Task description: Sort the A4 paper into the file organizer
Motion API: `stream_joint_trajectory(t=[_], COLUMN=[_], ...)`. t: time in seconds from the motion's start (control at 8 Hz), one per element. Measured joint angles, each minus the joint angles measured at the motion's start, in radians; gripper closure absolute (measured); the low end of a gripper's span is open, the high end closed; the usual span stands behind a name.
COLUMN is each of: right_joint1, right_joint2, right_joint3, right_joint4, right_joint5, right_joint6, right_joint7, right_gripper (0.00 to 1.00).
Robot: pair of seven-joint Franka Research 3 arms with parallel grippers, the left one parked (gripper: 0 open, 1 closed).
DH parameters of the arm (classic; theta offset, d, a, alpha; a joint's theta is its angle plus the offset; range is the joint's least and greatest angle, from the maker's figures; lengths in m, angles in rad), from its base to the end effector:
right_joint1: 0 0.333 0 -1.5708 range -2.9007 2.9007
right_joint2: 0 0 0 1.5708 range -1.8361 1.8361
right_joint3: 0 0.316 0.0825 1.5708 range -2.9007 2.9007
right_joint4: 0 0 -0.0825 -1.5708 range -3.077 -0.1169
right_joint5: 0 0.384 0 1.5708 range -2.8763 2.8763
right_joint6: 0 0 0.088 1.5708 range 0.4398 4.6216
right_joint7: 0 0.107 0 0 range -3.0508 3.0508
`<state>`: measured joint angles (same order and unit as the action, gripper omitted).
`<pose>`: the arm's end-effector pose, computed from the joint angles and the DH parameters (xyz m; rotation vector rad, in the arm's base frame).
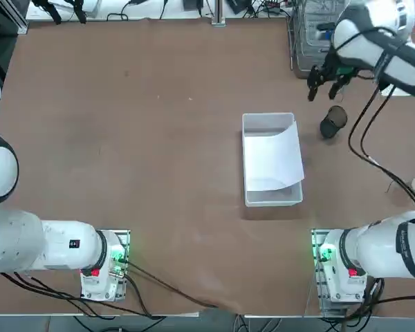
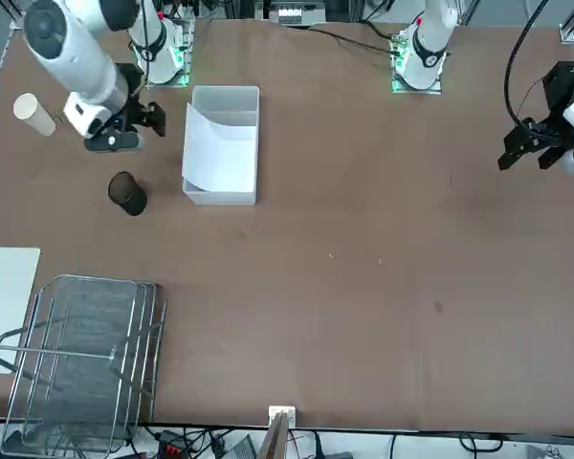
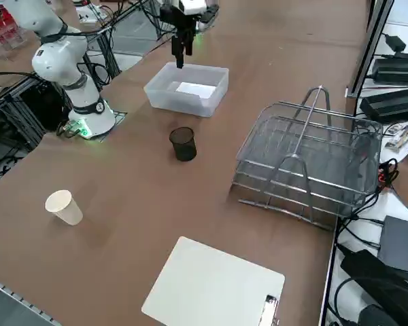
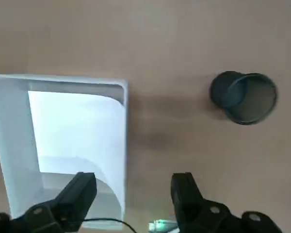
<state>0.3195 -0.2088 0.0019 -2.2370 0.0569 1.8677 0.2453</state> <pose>0.4407 0.1514 0.4441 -3.1236 -0.0859 0.2643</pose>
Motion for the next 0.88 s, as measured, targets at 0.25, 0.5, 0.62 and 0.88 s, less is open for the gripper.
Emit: stream_joint_trajectory(t=[0.25,0.5,0.62,0.88], right_joint1=[0.055,0.083,0.086,0.086], right_joint2=[0.003,0.004,0.004,0.009], right_joint3=[0.001,0.001,0.001,0.0], right_joint4=[-0.078,-0.149,-0.173,-0.212], right_joint5=[0.001,0.001,0.001,0.001], right_joint6=[0.11,0.172,0.181,0.211], right_joint7=[0.062,0.088,0.09,0.091], right_gripper=[0.09,0.11,0.13,0.18])
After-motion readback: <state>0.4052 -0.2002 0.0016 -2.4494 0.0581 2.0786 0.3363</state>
